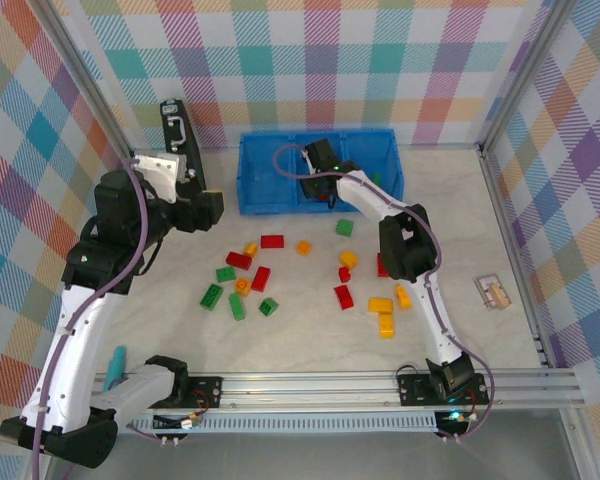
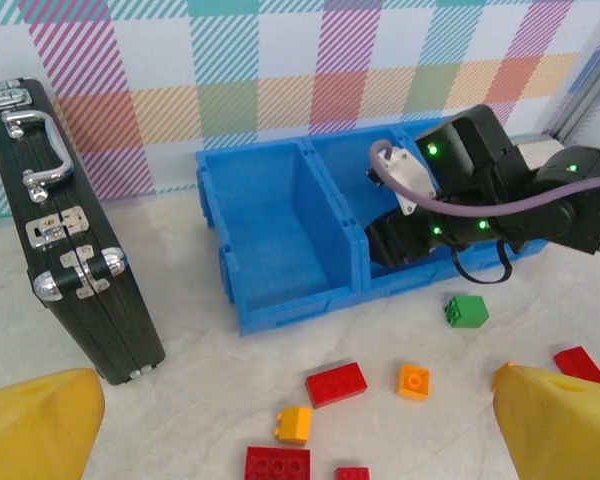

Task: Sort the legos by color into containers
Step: Place the lego in the container.

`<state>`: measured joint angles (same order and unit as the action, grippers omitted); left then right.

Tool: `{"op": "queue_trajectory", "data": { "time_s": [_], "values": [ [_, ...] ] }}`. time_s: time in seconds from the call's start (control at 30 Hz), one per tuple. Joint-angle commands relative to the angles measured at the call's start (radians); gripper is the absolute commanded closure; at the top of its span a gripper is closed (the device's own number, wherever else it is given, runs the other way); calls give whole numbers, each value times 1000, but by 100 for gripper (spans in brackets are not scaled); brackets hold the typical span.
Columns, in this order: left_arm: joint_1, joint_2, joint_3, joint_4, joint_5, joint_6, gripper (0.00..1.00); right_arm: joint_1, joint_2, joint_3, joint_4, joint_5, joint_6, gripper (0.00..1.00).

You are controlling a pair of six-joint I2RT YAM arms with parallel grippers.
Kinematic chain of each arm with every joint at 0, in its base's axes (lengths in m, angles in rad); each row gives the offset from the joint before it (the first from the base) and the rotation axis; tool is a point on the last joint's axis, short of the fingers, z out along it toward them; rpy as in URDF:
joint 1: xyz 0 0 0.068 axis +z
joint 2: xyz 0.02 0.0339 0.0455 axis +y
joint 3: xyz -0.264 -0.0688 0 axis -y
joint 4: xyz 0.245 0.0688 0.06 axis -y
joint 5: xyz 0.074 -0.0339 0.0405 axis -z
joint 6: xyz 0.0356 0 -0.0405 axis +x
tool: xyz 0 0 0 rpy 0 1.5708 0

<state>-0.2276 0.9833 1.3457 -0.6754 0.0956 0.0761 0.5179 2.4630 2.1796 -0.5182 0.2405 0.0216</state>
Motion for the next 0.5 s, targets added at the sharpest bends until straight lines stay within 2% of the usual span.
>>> {"op": "queue_trajectory", "data": {
  "time_s": [0.0,0.13,0.3,0.47],
  "values": [
    [-6,-27,-9,23,0,21,0,7,-13,27,-15,8,2,46],
    [-6,-32,-20,32,-5,22,0,7,-59,20,-12,-3,2,46],
    [-6,-36,-32,36,-7,26,0,8,-107,16,-37,-6,15,58],
    [-6,-53,-49,50,-11,31,0,20,-160,-11,-56,-7,20,62]
  ]
}}
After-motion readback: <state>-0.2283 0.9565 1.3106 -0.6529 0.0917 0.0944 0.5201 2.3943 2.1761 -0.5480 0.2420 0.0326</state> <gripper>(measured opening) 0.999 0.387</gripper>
